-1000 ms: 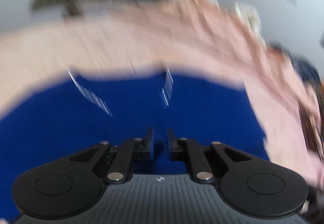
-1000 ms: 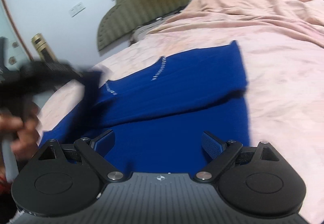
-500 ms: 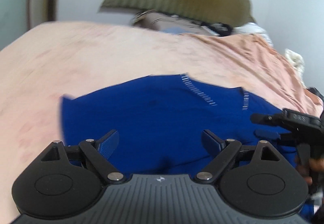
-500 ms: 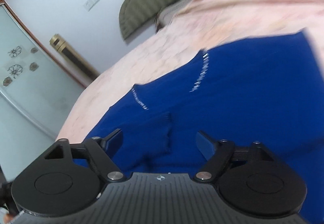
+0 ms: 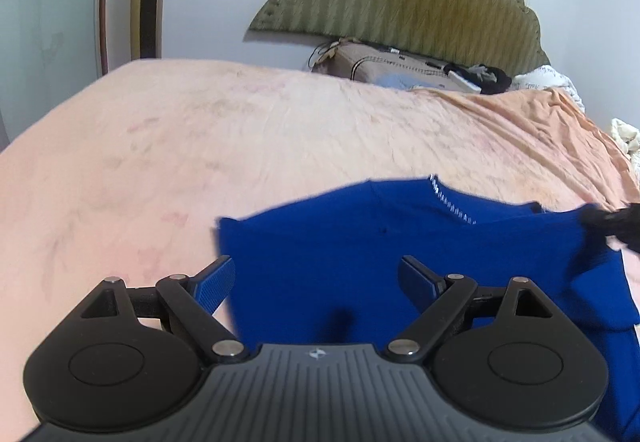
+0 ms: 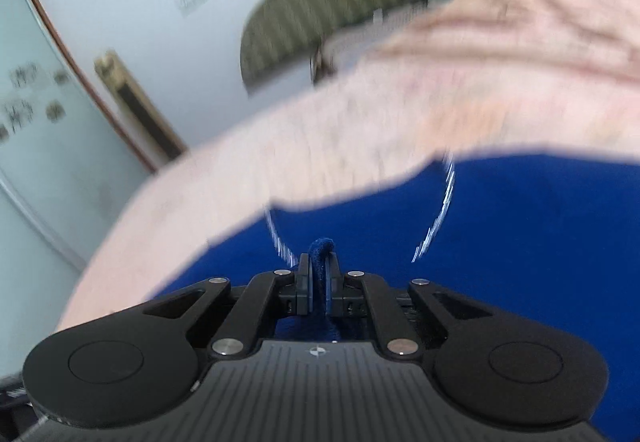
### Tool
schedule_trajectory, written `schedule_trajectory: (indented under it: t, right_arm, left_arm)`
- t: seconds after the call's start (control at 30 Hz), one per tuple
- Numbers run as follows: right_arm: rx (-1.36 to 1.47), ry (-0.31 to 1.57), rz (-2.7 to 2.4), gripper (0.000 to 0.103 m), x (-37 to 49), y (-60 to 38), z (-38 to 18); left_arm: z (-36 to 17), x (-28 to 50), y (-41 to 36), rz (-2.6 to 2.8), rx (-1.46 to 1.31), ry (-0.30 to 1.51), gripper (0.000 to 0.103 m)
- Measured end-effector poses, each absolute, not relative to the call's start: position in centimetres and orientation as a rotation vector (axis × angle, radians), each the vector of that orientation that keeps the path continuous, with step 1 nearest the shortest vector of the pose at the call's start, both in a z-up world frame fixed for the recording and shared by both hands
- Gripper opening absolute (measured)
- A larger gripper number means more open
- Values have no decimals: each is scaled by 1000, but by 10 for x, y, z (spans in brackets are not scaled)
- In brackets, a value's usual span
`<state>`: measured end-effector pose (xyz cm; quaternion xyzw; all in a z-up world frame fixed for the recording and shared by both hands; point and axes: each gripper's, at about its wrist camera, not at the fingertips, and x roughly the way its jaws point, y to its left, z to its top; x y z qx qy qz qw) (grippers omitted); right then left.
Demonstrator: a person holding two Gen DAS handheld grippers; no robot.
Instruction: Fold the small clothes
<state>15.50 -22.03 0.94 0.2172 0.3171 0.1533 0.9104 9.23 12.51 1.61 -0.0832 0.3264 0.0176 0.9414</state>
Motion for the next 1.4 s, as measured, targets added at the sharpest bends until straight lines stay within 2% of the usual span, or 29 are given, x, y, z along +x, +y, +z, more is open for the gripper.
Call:
schedule_trajectory:
  t: [0.2,0.5,0.73,0.83,0.93,1.03,1.13,1.2,1.23,1.37,1.4]
  right_arm:
    - [344,563,150,9,140,-271,43]
    - [423,657,-4,9,134,-345,-2]
    - [417,696,-37,11,132,-352,-22]
    - [412,705,-82,28,131,-353,-26]
    - [409,606,-95,34,110,-349,-10]
    - [394,629,36,52,106,-334,-9]
    - [333,748,40,51,119,-319,-28]
    - [295,754,-41,51,116,-318,-32]
    - [294,734,-50,54,110,-318,-28]
    - [286,662,0,76,79,-311,-14]
    - [280,672,13,76,72,-309,-16]
  left_arm:
    - [14,118,114,49,-166,678,89]
    - [-5,146,93,52,-113,726,89]
    - [-22,159,82,106,-11,773,89]
    - [-18,150,81,130,10,779,89]
    - [-11,136,70,111,69,715,89]
    - [-22,144,56,146,189,752,89]
    - [-18,131,59,141,124,751,89]
    - [-11,116,61,92,84,720,89]
    - [-13,113,60,90,103,719,89]
    - [-32,119,64,151,148,808,89]
    - [-30,114,69,133,104,810,89]
